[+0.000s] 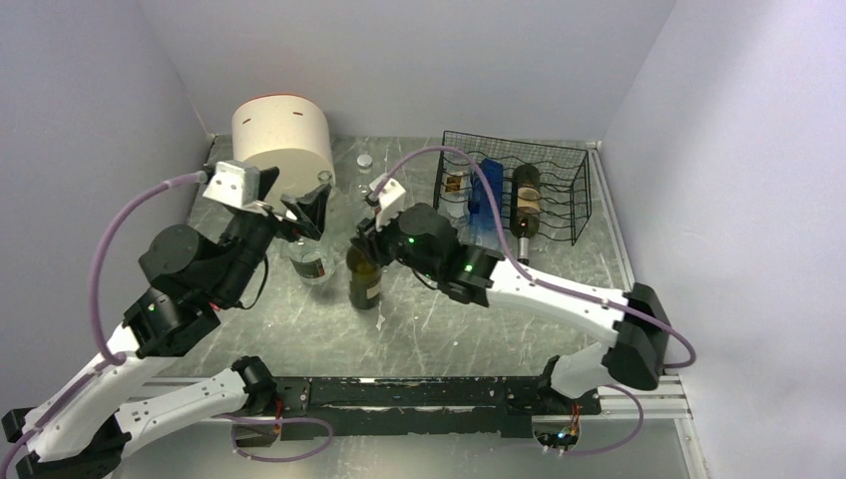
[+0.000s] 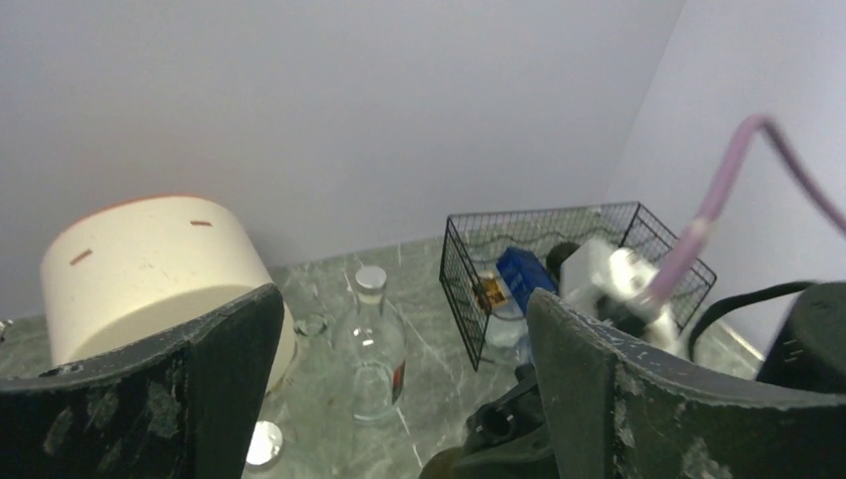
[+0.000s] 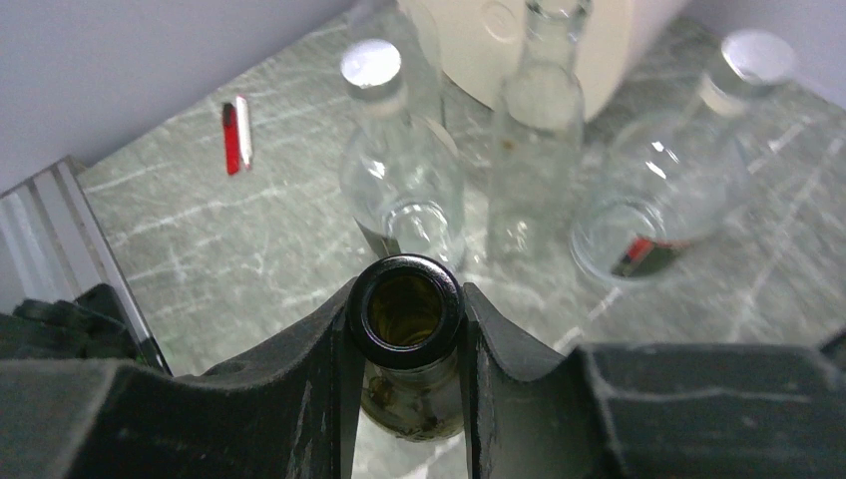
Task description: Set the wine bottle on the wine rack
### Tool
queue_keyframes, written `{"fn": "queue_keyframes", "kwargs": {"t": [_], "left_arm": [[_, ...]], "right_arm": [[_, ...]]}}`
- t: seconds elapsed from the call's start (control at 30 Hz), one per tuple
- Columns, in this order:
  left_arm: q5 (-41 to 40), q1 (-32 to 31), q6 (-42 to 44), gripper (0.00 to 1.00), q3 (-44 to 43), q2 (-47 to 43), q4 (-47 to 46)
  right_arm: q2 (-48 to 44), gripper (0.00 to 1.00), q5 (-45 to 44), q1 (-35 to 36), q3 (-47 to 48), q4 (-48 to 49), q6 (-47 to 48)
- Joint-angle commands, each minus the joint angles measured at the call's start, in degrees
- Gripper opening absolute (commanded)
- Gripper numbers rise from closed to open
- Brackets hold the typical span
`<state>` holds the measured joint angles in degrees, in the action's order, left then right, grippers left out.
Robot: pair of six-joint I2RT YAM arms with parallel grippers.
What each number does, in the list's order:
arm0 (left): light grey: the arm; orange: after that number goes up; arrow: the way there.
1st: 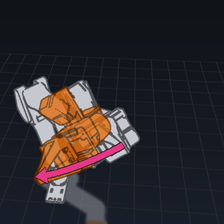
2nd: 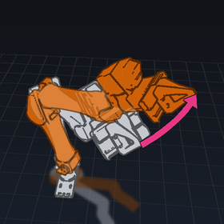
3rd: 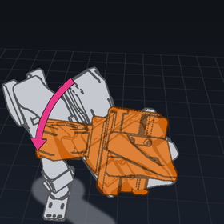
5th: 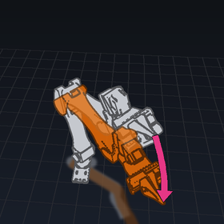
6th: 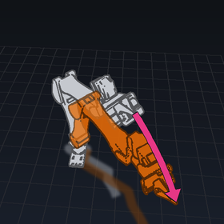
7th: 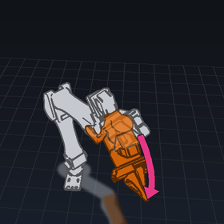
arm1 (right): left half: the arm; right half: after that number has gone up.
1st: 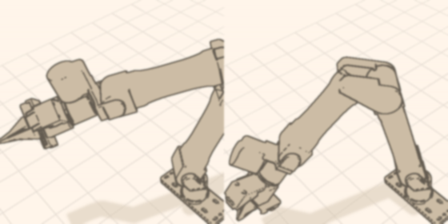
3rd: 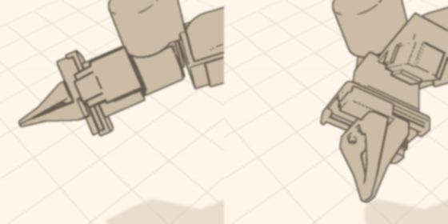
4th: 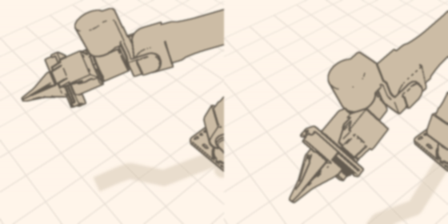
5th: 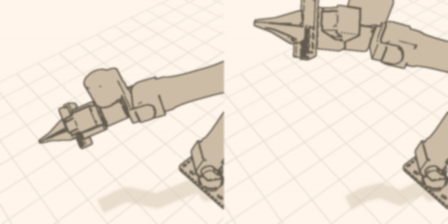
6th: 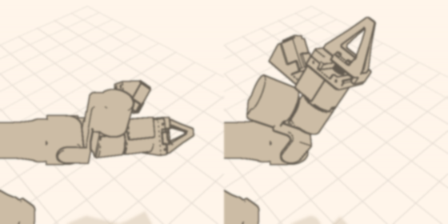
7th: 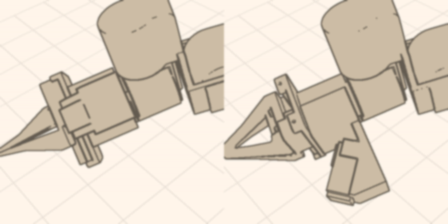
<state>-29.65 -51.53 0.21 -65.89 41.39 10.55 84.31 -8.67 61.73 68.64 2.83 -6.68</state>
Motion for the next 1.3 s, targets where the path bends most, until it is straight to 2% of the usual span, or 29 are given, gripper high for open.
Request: {"fn": "queue_keyframes", "kwargs": {"t": [0.0, 0.2, 0.4, 0.57, 0.67, 0.93, 1.27], "left_arm": [[3.7, -0.1, -3.2, 0.96, 3.8, 0.5, -1.5], [11.7, -0.1, -3.8, 0.98, 14.7, 0.3, -9.2], [21.2, -0.1, -1.7, 0.98, 29.3, 1.2, -22.2], [34.6, -0.1, 1.8, 0.99, 39.3, 3.4, -34.5], [40.6, -0.1, 2.2, 1.0, 40.4, 6.7, -36.2], [45.3, -0.2, 0.1, 0.99, 42.9, 17.2, -46.3], [38.3, -0.4, -3.2, 0.99, 43.6, 26.9, -60.5]], "right_arm": [[-9.7, 0.0, -7.6, 0.2, -3.1, 3.3, -2.5], [-19.0, 0.0, -16.3, 0.3, -6.1, -4.2, -5.6], [-24.4, 0.0, -24.3, 0.3, -7.1, -10.3, -8.5], [-26.9, 0.0, -26.1, 0.2, -7.4, -11.9, -9.6], [-27.6, 0.0, -25.5, 0.2, -7.1, -11.9, -9.7], [-28.5, 0.0, -23.4, 0.3, -7.4, -11.1, -10.2], [-29.8, 0.0, -19.6, 0.2, -8.2, -9.0, -12.5]]}}
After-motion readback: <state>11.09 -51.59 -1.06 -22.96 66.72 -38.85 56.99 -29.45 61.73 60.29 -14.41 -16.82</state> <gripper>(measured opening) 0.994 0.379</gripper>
